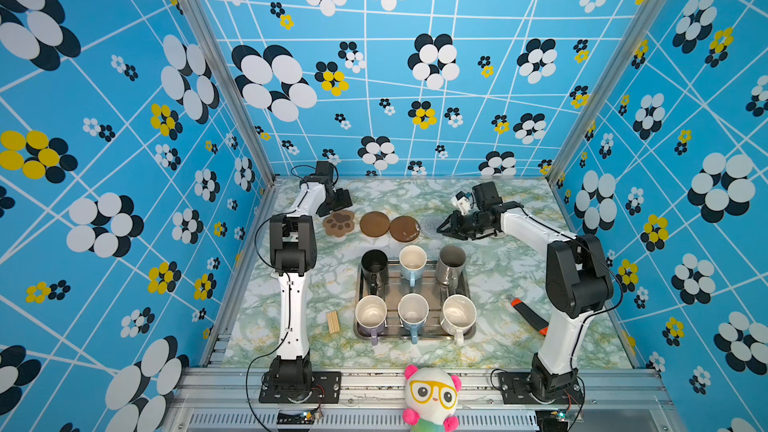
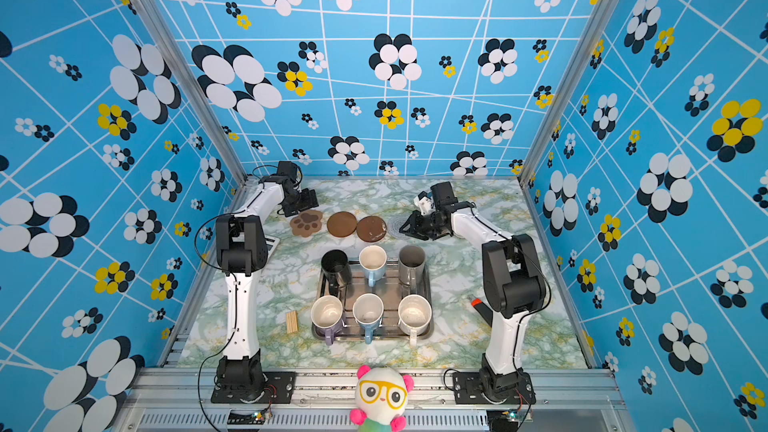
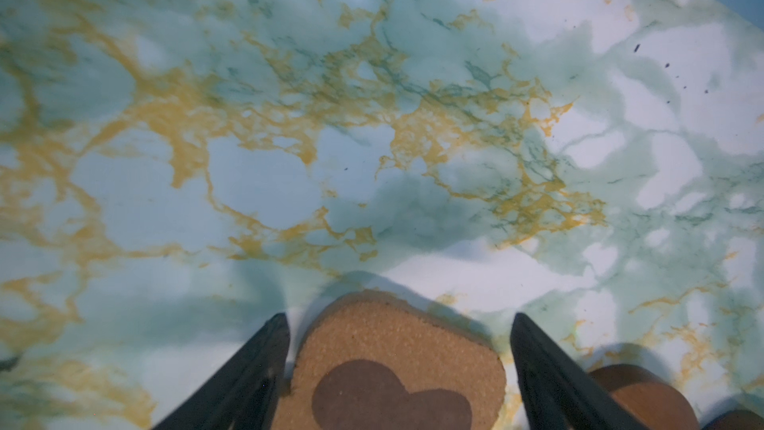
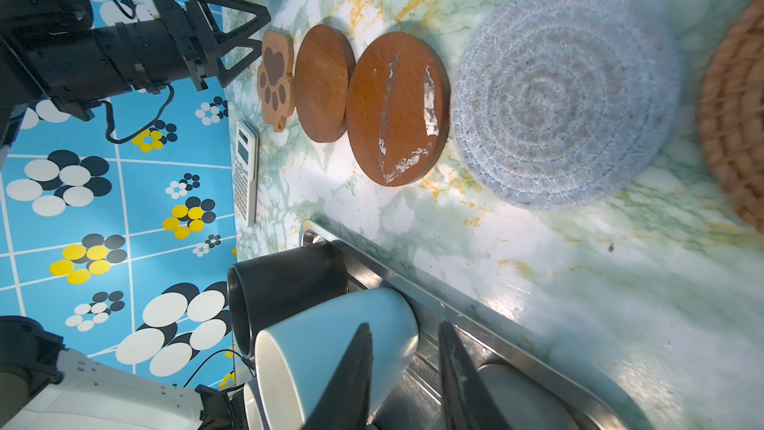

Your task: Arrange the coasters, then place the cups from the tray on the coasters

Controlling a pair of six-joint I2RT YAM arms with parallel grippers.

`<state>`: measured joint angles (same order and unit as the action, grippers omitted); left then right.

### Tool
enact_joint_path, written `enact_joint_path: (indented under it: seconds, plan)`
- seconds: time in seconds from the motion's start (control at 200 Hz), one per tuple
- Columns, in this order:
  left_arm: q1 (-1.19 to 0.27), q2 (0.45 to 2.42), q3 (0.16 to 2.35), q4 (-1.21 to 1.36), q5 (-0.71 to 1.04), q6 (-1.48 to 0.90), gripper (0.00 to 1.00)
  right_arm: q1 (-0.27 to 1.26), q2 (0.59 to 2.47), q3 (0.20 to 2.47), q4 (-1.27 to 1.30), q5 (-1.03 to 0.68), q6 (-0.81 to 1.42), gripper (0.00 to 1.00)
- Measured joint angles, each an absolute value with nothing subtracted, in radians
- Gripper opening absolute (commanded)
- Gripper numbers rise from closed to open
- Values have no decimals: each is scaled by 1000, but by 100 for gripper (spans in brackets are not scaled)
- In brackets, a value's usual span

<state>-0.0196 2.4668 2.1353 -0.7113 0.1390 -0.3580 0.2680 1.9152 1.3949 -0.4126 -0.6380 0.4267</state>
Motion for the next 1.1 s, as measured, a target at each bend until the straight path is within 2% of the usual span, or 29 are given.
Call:
enact_joint_path:
  seconds: [1.1]
  plan:
    - [-57, 2365, 1953, -649, 142, -360, 84, 268, 1915, 1364, -385, -642, 427, 30]
